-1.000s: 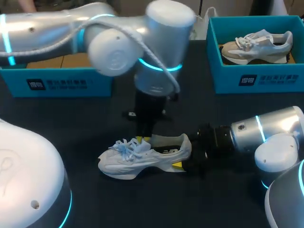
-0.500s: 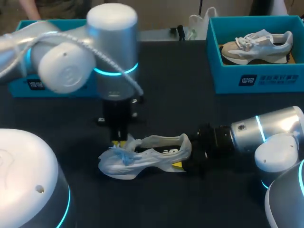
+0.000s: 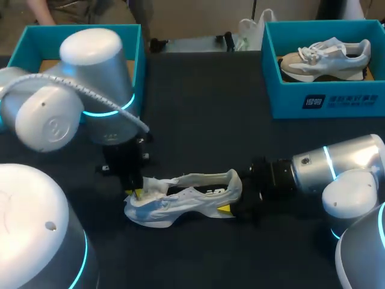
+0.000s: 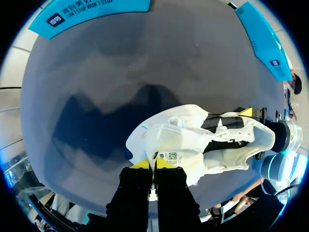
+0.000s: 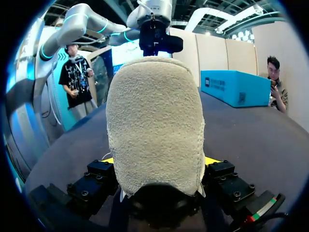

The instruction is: Take the shoe out of the shoebox, open the shoe tongue, remove and reinsert the insole, then place the shoe into the shoebox

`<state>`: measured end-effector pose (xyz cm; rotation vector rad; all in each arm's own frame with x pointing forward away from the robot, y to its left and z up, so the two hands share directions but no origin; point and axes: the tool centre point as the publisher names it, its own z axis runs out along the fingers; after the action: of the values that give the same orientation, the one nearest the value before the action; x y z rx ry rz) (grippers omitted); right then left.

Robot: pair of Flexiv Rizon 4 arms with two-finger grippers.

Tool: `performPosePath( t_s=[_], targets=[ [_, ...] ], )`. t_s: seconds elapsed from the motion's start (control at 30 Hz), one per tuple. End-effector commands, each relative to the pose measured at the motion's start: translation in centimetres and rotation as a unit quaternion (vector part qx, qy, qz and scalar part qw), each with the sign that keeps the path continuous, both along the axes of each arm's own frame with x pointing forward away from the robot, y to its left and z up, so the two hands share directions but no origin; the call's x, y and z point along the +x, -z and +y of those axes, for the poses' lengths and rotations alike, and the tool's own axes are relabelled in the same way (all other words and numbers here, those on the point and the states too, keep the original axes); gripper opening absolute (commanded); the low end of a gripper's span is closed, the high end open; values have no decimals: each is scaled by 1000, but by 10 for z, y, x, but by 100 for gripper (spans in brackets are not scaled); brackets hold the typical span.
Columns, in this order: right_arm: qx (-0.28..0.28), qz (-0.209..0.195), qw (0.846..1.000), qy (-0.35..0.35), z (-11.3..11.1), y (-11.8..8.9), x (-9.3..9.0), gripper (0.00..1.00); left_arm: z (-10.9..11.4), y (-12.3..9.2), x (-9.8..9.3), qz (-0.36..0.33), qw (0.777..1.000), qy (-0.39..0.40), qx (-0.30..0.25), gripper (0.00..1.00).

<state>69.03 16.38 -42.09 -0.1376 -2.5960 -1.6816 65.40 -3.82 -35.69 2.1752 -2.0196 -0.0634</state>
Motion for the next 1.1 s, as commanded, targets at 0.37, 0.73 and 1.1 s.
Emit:
performPosePath(
  t_s=[0.37,0.73,1.1],
  targets=[
    [-3,1,1000,0,2,0,0,0,13,11,0,-3,1000,-7,-27,90],
    [-3,1,1000,0,2,0,0,0,14,-27,5,-36,998,20,-39,93],
    [-3,1,1000,0,2,0,0,0,-6,-75,28,-64,993,82,-50,90]
  ],
)
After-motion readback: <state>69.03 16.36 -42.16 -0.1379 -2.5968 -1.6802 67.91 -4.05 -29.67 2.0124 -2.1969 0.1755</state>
